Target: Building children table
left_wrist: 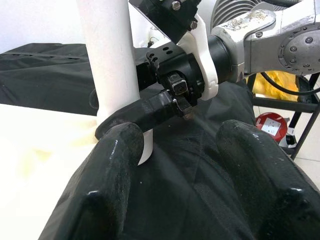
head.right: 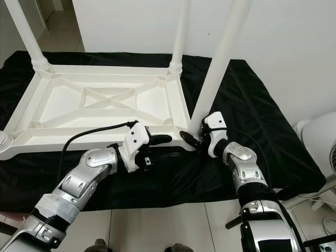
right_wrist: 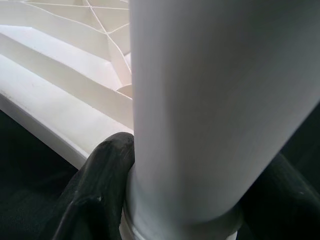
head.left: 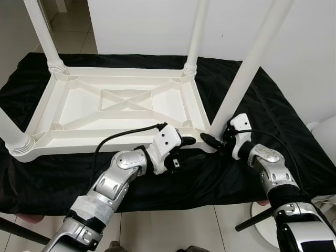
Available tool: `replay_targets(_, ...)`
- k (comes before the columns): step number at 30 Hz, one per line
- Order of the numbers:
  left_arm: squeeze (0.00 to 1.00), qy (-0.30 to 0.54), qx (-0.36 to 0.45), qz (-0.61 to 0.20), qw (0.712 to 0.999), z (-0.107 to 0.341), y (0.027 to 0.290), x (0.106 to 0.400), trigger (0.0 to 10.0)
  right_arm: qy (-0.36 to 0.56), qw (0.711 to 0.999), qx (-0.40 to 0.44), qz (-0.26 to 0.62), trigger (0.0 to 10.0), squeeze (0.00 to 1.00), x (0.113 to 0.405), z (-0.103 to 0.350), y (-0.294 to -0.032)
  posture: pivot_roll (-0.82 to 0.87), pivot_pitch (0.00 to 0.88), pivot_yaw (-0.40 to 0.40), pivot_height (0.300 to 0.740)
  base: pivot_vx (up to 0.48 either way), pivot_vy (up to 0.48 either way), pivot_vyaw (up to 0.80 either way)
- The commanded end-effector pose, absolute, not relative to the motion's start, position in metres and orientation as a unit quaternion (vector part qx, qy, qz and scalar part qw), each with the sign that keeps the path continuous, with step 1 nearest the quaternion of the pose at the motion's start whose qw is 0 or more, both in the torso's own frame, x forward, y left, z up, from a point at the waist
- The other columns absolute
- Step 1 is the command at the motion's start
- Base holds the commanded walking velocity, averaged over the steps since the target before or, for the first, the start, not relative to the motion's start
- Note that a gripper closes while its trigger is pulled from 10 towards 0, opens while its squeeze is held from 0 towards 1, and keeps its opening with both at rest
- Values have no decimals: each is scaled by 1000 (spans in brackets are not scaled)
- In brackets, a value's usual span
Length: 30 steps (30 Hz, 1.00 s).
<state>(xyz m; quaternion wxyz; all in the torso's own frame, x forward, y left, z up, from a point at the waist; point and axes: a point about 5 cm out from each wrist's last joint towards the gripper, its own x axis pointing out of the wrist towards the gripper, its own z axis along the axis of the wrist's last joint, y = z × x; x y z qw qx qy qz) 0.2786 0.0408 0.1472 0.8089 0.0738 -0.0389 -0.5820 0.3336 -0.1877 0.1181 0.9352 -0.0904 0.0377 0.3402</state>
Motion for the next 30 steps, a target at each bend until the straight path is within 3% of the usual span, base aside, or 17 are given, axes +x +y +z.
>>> replay_targets(1,0,-36,78,-596,798,146,39,275,10000,55,934,-80,344,6667,0,328,106,-184,60,0,-64,740,0,0,0)
replay_targets(2,0,-36,78,-596,798,146,39,275,10000,56,938,-71,335,10000,0,328,106,-185,60,0,-64,740,0,0,0)
replay_targets(9,0,-35,77,-599,796,146,39,274,10000,56,953,-56,291,10000,0,328,105,-179,54,0,-63,740,0,0,0)
replay_targets(15,0,-32,76,-605,792,144,38,271,10000,41,982,-25,181,10000,0,330,111,-164,48,0,-60,740,0,0,0)
replay_targets(16,0,-30,75,-605,792,143,39,270,10000,44,991,-17,129,10000,0,328,111,-158,48,0,-61,740,0,0,0)
replay_targets(27,0,-28,75,-607,791,142,39,268,10000,71,997,-17,-3,10000,0,319,106,-129,47,0,-66,740,0,0,0)
replay_targets(30,0,-27,75,-606,791,142,39,268,10000,67,997,24,-21,10000,0,316,110,-104,47,0,-66,740,0,0,0)
